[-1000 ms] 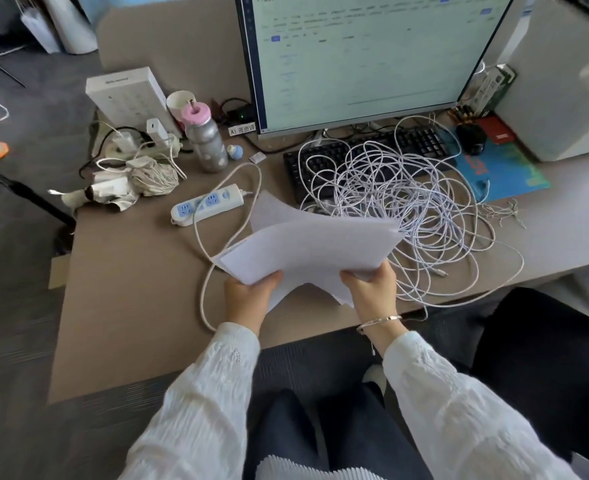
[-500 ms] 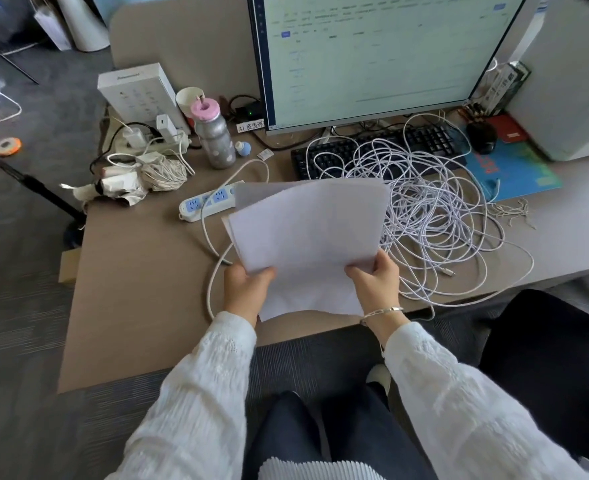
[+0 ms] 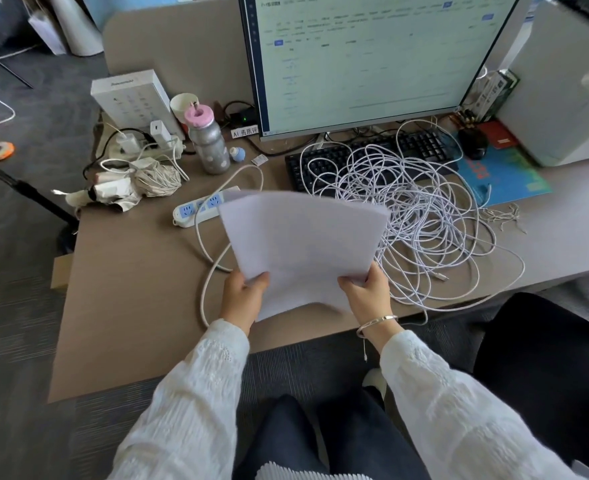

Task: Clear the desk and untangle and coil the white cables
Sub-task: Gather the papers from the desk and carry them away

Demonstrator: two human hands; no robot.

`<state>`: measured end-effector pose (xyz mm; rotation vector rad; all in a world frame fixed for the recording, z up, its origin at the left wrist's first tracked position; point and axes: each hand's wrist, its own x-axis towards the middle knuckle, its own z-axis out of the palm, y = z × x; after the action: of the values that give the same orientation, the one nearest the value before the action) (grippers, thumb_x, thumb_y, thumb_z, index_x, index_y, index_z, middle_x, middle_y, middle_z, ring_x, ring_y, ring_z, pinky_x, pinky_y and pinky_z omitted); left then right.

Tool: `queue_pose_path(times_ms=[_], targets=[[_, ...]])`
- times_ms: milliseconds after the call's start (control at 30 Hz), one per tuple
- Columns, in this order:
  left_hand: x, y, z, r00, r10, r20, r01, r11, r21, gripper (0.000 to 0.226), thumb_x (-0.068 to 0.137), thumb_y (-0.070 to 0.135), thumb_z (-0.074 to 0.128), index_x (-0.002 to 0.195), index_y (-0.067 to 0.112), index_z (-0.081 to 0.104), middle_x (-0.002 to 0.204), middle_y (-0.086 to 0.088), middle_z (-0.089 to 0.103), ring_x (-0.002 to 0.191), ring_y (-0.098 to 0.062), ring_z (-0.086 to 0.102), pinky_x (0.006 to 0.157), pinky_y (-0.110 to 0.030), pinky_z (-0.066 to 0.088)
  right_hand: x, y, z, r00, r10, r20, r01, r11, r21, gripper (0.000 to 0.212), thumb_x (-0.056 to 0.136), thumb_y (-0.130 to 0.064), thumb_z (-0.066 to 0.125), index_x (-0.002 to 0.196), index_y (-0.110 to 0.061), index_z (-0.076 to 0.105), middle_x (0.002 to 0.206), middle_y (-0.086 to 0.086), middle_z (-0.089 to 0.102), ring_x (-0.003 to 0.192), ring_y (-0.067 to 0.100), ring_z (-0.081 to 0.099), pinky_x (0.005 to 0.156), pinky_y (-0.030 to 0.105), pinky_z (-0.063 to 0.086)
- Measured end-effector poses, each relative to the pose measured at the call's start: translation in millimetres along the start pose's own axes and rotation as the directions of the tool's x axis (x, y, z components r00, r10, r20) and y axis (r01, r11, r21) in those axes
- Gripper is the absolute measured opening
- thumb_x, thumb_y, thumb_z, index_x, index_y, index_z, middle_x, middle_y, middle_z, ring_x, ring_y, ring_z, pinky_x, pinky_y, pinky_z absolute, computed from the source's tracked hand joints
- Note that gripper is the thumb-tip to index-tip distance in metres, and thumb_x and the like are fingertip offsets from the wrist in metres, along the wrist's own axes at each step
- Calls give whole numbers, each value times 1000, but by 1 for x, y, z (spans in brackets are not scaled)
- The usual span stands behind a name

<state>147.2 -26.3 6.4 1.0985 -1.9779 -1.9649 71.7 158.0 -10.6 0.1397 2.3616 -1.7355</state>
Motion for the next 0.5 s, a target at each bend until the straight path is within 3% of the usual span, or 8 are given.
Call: queue_pose_path(times_ms=[133,233,400,500], targets=[[9,12,-9,992,-112,53,117,986,-121,9,90,7,62,98,6,67,92,-9,70,82,-23,67,69,-27,55,7,-9,-11,997,35,73,-37,999,15,20,74,8,65,91,-2,62,84,11,67,74,23,61,69,36,52],[11,14,-16,983,-162,83,171,979,-115,11,92,2,57,96,4,67,90,-14,69,80,-26,65,75,-33,53,4,-10,-14,986,97,136,-104,994,46,27,75,11,66,95,-6,63,90,12,68,81,26,64,78,39,54],[2,8,-27,976,-173,130,192,970,-151,16,93,-1,52,94,9,64,94,-11,68,82,-25,65,77,-34,52,-11,-9,-15,968,160,195,-185,976,118,32,77,15,62,100,-7,63,88,5,69,81,23,66,74,29,55],[-8,4,-41,976,-161,149,184,971,-155,18,96,2,51,99,14,65,96,-8,70,85,-23,67,76,-34,53,-22,-9,-8,963,168,210,-195,974,115,34,77,15,62,102,-9,62,97,11,69,88,28,65,80,36,54]])
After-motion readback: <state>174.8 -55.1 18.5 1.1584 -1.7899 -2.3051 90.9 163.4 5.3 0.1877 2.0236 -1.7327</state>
